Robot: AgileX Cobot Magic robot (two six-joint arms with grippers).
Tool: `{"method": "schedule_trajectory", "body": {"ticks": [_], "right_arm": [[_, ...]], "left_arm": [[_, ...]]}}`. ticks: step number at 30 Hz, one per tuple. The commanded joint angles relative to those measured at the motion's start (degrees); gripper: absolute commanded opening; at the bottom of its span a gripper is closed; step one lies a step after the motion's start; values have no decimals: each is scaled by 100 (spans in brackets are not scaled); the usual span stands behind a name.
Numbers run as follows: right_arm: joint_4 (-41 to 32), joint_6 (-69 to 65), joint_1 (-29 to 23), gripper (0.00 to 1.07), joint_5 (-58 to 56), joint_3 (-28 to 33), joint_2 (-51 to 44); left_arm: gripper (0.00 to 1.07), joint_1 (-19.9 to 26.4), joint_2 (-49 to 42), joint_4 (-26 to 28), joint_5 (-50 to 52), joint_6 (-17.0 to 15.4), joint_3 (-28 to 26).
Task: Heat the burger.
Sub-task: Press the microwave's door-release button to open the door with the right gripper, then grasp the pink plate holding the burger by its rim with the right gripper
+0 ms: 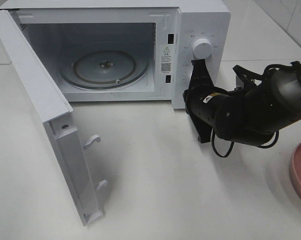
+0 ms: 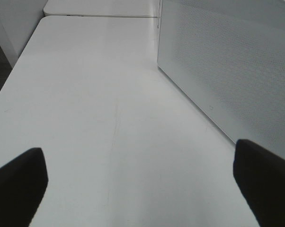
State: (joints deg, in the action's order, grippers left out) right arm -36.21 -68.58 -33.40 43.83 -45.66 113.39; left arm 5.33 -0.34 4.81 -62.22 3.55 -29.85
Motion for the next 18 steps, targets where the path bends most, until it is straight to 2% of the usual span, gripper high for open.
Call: {"method": "schedule_trajectory", "body": {"ticks": [1, 12, 18], "right_arm": [[86, 292, -11, 3, -195, 132, -229], [229, 1925, 0, 4, -1387, 493, -974], [837, 3220, 0, 5, -2418, 493, -1398]], "left_arm": [[100, 0, -92, 34, 74, 11, 17], [100, 0, -92, 34, 74, 11, 17], [100, 0, -92, 34, 74, 11, 17]]}}
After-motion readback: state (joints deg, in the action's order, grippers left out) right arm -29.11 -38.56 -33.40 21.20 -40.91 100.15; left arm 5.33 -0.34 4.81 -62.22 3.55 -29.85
